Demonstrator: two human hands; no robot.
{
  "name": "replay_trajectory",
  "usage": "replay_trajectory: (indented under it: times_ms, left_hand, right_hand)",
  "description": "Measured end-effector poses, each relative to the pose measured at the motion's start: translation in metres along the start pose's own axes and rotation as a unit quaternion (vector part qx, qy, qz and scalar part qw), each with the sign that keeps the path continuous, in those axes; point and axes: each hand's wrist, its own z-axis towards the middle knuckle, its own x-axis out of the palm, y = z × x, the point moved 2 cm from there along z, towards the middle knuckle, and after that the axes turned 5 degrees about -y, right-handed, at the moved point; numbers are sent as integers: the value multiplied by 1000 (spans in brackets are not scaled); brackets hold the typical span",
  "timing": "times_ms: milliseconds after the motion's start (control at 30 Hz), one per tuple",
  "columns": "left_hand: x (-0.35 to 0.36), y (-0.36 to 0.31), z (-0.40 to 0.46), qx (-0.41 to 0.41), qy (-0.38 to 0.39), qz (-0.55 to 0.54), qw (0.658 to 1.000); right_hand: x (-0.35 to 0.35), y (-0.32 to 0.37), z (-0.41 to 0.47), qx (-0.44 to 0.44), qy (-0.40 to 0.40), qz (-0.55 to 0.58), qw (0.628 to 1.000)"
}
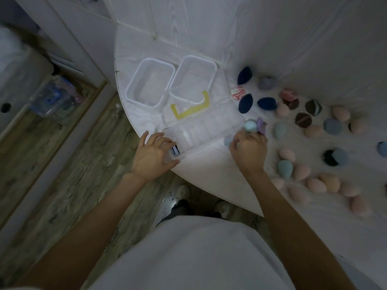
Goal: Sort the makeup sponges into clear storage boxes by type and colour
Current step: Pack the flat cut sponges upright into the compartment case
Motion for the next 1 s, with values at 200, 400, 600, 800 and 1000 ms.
replay_trajectory:
  times_ms: [200, 400, 600, 800, 1000]
  left_hand:
    - [0, 4, -1, 19, -11, 4, 1000]
    - [-2, 7, 1, 28, -6, 12, 1000]
    - [-2, 7, 2, 29, -39, -14, 999]
    - [-3, 8, 4, 19, -39, -31, 999]
    - [2, 9, 5, 37, -5, -21, 999]
  right_hand:
    - [-47, 60, -3, 189, 7, 389, 902]
    - [0, 127, -8, 94, 37, 283, 954]
    - [11, 136, -17, 23, -17, 175, 984]
    - [20, 133, -20, 51, 30, 151, 987]
    - [27, 133, -20, 0, 43, 138, 990]
